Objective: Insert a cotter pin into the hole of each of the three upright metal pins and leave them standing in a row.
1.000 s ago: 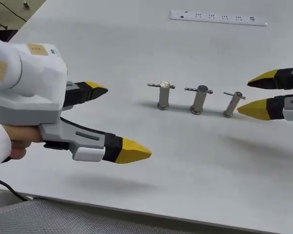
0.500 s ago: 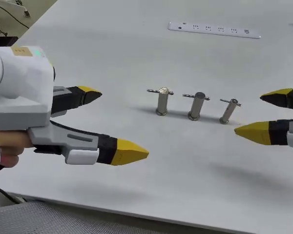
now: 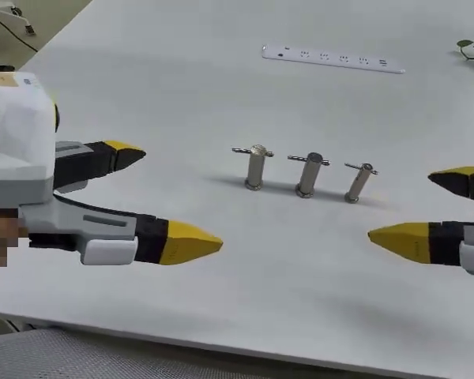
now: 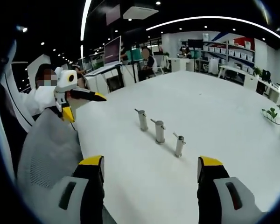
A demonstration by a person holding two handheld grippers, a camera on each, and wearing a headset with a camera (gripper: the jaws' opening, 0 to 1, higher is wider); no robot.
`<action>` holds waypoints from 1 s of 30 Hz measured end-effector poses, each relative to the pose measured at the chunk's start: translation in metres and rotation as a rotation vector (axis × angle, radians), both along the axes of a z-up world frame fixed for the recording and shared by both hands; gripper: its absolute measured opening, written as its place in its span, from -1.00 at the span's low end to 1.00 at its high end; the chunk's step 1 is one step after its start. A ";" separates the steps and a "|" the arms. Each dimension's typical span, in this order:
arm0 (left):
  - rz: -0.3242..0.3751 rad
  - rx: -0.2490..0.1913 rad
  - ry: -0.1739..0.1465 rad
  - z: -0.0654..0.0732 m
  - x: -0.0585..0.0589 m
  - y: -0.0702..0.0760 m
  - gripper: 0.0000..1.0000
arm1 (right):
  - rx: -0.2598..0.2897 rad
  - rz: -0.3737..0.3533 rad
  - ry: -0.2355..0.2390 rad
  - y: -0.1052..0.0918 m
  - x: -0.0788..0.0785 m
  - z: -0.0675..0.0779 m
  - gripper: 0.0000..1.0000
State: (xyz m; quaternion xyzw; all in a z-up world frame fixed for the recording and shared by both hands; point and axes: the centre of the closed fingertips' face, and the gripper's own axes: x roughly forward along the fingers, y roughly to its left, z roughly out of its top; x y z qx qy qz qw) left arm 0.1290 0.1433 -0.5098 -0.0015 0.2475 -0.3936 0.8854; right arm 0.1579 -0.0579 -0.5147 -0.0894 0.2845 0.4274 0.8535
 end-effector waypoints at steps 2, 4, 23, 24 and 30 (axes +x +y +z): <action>0.004 -0.001 0.006 -0.001 -0.002 0.002 0.97 | 0.003 -0.011 0.010 -0.001 -0.004 -0.002 0.65; 0.007 -0.002 0.007 -0.001 -0.004 0.004 0.97 | 0.006 -0.022 0.018 -0.001 -0.007 -0.003 0.67; 0.040 -0.027 0.040 -0.011 -0.007 0.020 0.97 | 0.050 -0.145 0.073 -0.005 -0.015 -0.009 0.97; 0.042 -0.027 0.041 -0.011 -0.007 0.021 0.97 | 0.052 -0.147 0.076 -0.005 -0.015 -0.010 0.97; 0.047 -0.021 0.050 -0.015 -0.005 0.025 0.97 | 0.045 -0.149 0.086 -0.005 -0.015 -0.012 0.97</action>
